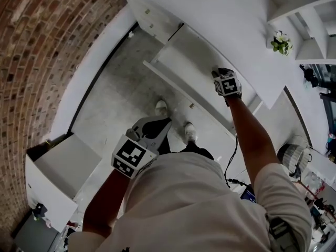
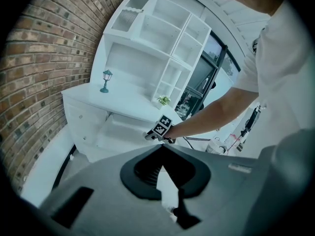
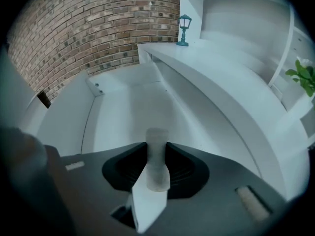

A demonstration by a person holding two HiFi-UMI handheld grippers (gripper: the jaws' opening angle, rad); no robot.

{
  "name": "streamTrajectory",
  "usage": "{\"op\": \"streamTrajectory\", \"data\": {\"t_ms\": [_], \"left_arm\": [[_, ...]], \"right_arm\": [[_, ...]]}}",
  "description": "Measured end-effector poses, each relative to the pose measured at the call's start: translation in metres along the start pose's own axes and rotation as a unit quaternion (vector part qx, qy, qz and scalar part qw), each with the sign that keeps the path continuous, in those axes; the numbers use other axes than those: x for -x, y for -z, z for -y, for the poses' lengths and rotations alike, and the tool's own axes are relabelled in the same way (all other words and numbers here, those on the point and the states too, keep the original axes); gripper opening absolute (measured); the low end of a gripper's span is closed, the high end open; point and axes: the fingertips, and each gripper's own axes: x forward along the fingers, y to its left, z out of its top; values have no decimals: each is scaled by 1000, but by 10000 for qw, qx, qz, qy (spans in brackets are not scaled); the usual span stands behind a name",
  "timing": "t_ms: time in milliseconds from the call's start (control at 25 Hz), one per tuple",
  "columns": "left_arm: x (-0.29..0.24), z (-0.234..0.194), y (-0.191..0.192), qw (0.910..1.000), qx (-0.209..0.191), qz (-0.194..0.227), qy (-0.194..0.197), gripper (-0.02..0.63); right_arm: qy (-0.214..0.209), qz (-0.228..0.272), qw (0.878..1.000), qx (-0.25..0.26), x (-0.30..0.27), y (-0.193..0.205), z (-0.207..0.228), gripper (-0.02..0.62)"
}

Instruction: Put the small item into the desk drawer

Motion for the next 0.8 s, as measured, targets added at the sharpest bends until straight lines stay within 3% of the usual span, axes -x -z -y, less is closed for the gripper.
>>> {"op": "streamTrajectory", "data": {"t_ms": [560, 800], "left_arm": [[-7, -26, -1, 9998, 102, -83, 172, 6], [-8, -26, 2, 9994, 36, -181, 298, 6]], "right_arm": [[164, -214, 9996, -59, -11, 9, 1, 143], [180, -186, 9997, -24, -5, 12, -1, 193]]}}
